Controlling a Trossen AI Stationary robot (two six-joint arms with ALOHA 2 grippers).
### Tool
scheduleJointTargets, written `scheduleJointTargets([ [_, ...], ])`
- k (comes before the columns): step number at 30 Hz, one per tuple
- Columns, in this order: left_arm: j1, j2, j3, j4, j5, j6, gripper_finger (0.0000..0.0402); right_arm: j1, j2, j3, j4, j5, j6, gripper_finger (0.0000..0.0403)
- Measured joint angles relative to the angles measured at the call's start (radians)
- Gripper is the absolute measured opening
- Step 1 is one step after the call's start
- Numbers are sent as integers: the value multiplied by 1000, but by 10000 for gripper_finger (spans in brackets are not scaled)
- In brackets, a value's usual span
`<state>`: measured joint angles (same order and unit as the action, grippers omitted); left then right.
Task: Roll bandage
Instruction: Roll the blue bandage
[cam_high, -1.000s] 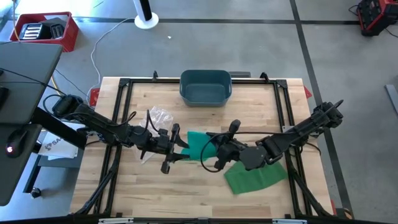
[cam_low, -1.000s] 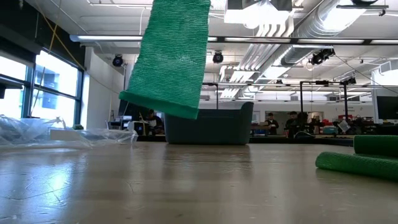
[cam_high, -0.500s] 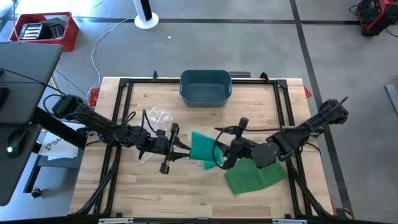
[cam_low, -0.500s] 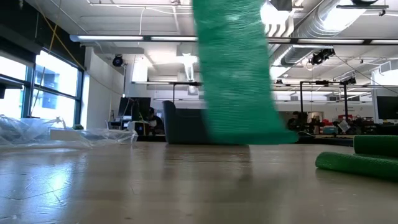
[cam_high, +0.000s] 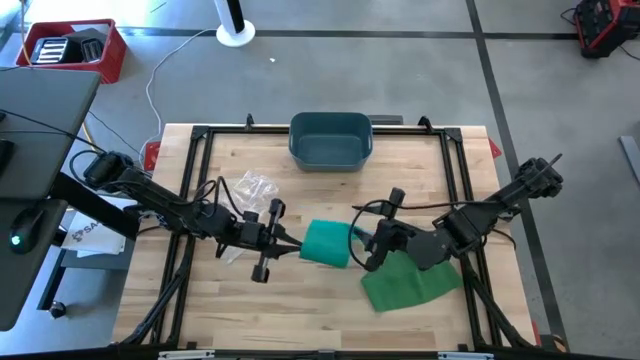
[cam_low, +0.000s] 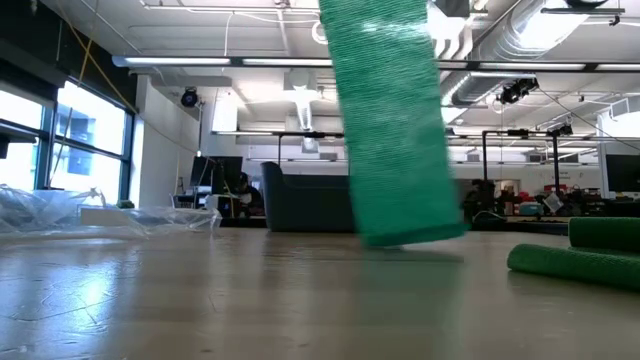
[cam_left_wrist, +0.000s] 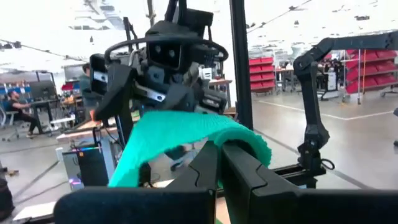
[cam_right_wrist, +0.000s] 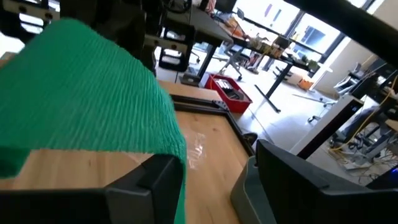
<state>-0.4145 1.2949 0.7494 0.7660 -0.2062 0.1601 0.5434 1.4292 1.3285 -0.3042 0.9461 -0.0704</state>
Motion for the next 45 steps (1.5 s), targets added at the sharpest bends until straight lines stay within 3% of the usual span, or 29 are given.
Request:
scheduleJointTargets([
  [14, 0, -15, 0, 42, -13, 7, 3, 14, -4, 0, -303, -63, 201, 193],
  [22, 0, -26, 0, 41, -22, 10, 3, 129, -4, 0, -363, -83, 152, 193],
  [27, 0, -36, 0, 41, -31, 10, 3, 205, -4, 0, -220, -44, 42, 193],
  [35, 0, -38, 0, 41, -5, 9, 3, 204, -1, 0, 214, -5, -334, 193],
  [45, -6, -38, 0, 40, -2, 8, 3, 124, 69, 1, 276, -7, -490, 191],
])
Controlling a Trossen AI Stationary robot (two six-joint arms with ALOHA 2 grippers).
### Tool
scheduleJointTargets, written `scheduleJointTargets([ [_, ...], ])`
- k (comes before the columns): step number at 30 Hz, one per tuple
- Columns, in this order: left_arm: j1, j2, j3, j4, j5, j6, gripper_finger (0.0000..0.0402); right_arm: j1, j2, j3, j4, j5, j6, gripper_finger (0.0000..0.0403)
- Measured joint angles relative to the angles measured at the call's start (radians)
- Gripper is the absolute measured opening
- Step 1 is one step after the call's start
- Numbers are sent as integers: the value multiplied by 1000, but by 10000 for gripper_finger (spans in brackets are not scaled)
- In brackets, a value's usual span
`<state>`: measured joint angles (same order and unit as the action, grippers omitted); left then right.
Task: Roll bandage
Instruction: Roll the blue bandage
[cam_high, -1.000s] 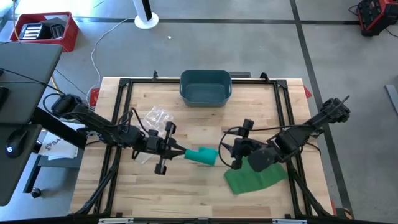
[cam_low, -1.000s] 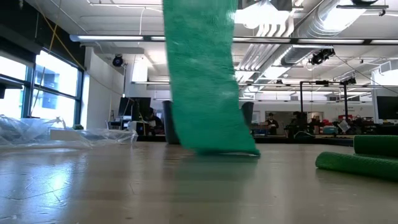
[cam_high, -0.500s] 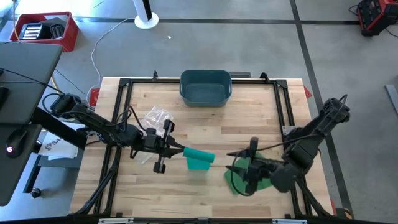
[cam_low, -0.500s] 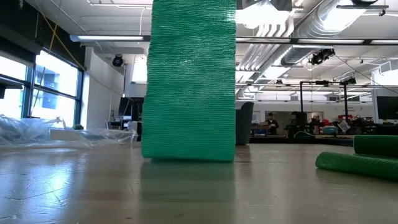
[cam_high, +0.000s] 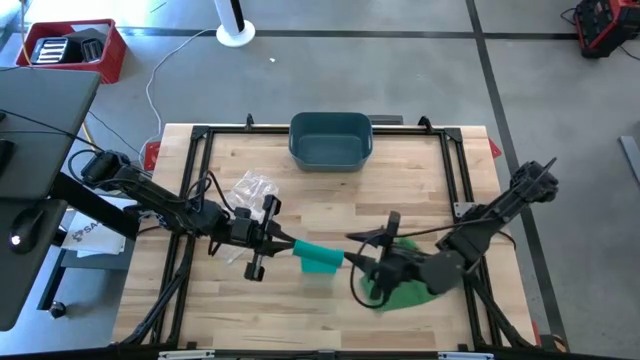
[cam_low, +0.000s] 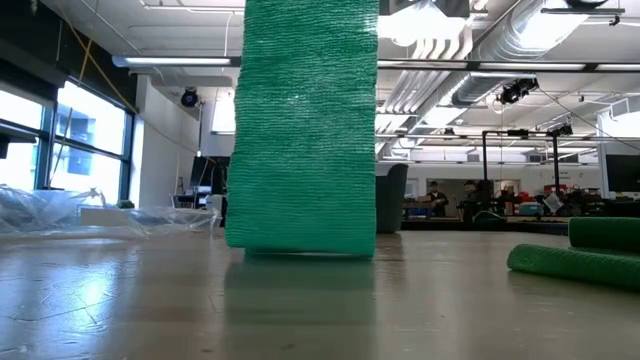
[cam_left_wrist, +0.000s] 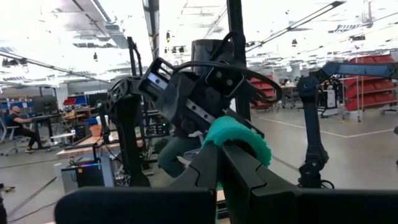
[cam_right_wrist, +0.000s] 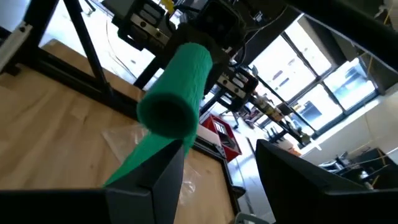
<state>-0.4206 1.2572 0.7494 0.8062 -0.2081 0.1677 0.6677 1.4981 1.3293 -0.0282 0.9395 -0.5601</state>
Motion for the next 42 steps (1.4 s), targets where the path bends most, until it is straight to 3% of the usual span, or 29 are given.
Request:
scheduleJointTargets([
  [12, 0, 0, 0, -2, 0, 1, 3, 43, -17, 0, 35, -84, -28, 158],
  [16, 0, 0, 0, -1, 0, 1, 3, 15, -17, 0, 45, -86, -22, 148],
  [22, 0, 0, 0, -1, 0, -5, 3, -31, -17, 0, 42, -187, 5, 144],
  [29, 0, 0, 0, -6, -1, -6, 3, -74, -11, 0, 41, -191, 2, 140],
  [33, 0, 0, 0, -33, -1, -15, 5, -90, -11, -1, 38, -168, -80, 107],
  [39, -2, -19, 0, -175, -6, -26, 48, -92, -11, -1, 38, -163, -238, 14],
  [42, -8, -62, 0, -294, -53, -26, 77, -90, -11, -1, 20, -163, -252, 13],
])
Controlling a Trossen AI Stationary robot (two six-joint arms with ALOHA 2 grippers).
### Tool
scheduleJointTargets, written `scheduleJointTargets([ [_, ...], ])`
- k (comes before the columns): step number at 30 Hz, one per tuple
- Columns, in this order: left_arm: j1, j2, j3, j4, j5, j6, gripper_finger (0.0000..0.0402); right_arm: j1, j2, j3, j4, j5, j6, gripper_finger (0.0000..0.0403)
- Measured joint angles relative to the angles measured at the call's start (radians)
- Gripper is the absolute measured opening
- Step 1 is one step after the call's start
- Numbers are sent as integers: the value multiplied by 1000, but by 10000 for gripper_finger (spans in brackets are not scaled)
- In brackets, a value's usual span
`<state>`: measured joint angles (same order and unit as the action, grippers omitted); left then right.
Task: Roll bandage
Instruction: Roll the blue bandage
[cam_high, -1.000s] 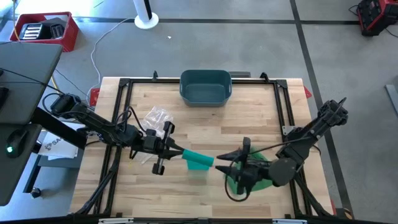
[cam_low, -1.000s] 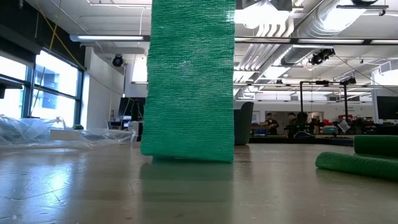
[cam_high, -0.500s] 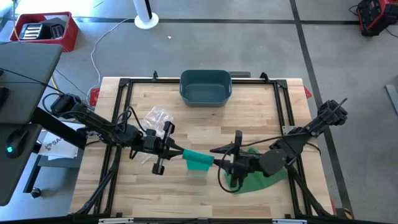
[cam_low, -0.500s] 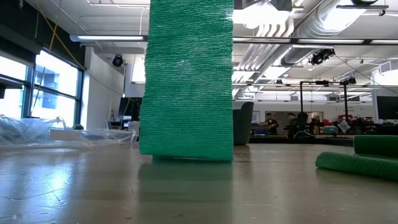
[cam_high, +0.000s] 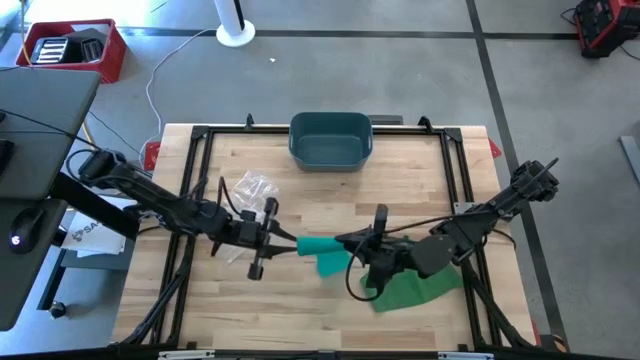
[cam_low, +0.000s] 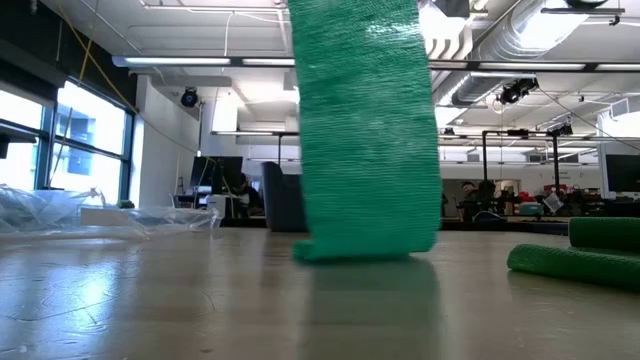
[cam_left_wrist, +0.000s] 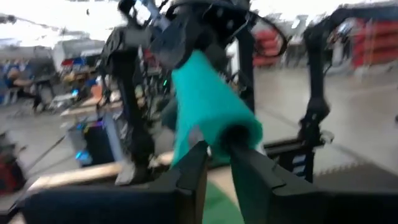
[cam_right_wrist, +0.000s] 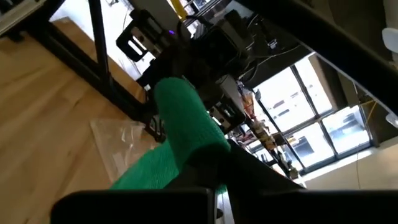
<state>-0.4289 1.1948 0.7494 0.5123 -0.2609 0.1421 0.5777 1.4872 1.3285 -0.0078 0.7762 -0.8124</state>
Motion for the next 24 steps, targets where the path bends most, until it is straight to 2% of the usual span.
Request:
scheduleJointTargets([
  [3, -14, -46, 0, -108, -80, 2, 100, 0, -2, 0, -48, -17, 3, 14],
  [7, -39, -90, -1, -132, -144, 24, 118, 0, -2, 0, -116, -45, -59, 4],
  [14, -63, -94, -1, -130, -144, 97, 120, 0, -3, 0, -131, -45, -113, 5],
  [18, -71, -64, -1, -100, -115, 210, 119, -7, -11, 0, -181, -55, -90, 2],
  [21, -73, -24, -1, 1, -61, 278, 119, -33, -45, 0, -237, -111, -9, 2],
  [24, -73, 11, -1, 73, -61, 308, 120, -57, -86, 0, -248, -208, 52, 1],
])
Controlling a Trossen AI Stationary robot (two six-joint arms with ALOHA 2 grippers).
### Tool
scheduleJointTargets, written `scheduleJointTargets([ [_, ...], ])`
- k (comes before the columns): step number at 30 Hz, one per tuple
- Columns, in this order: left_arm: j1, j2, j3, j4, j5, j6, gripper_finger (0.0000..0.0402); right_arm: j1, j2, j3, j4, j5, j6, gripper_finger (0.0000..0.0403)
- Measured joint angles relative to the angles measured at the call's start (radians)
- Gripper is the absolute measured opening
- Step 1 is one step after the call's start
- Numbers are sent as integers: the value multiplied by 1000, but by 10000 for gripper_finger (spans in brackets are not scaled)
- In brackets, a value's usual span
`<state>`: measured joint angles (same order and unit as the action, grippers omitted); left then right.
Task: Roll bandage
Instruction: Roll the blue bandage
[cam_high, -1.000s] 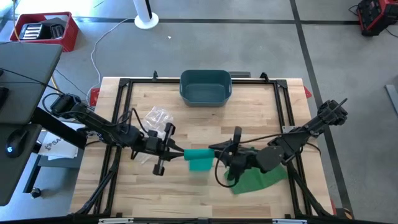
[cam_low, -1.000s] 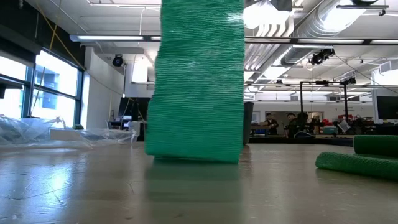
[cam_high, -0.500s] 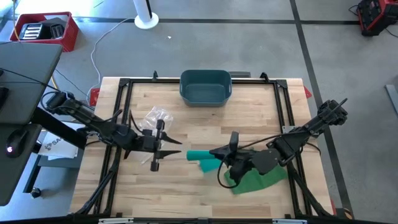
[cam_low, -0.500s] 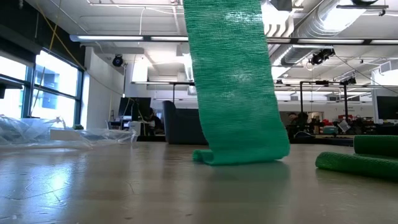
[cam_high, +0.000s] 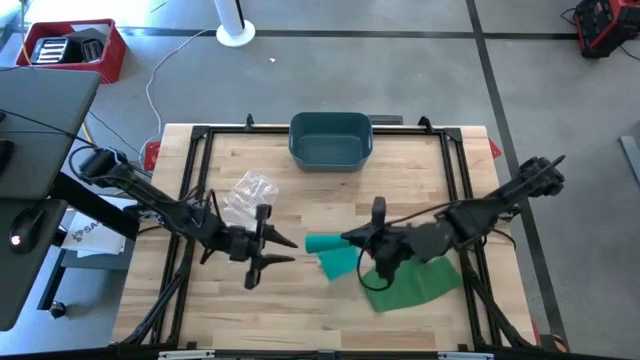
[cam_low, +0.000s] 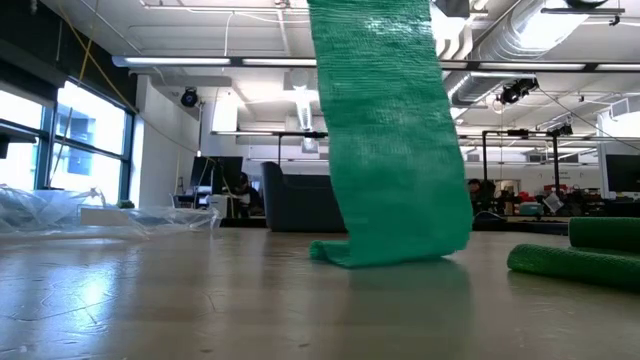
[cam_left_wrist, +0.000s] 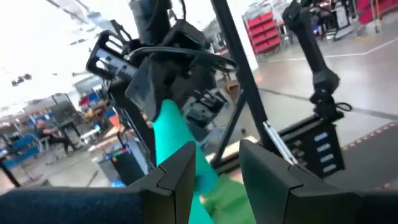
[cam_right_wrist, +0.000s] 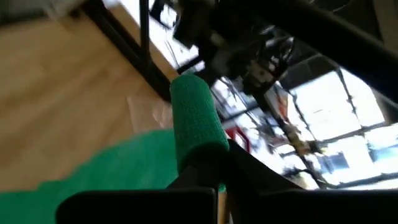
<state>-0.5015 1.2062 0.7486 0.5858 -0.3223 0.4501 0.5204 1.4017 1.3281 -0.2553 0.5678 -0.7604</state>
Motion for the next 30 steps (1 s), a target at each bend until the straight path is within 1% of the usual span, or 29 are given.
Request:
scheduleJointTargets([
  [4, 0, 21, 0, 21, -41, 53, 132, -28, -48, 0, -2, -183, 10, 1],
  [7, -4, 23, 0, 82, -65, 68, 143, -61, -75, 0, 1, -328, 49, 1],
  [10, -9, 22, 2, 126, -49, 110, 150, -92, -81, 0, 19, -407, 87, 0],
  [13, -17, 27, 2, 141, -45, 195, 152, -112, -80, 0, 35, -426, 90, 0],
  [16, -32, 47, 4, 192, -45, 280, 152, -123, -80, 0, 48, -428, 90, 0],
  [20, -43, 90, 54, 200, -58, 347, 152, -123, -80, 0, 73, -428, 90, 0],
  [22, -43, 119, 91, 199, -93, 369, 152, -123, -80, 0, 73, -428, 92, 0],
  [26, -43, 181, 153, 191, -219, 430, 152, -123, -80, 0, 72, -419, 107, 0],
  [30, -55, 211, 185, 185, -241, 480, 152, -121, -79, 0, 61, -419, 111, 0],
])
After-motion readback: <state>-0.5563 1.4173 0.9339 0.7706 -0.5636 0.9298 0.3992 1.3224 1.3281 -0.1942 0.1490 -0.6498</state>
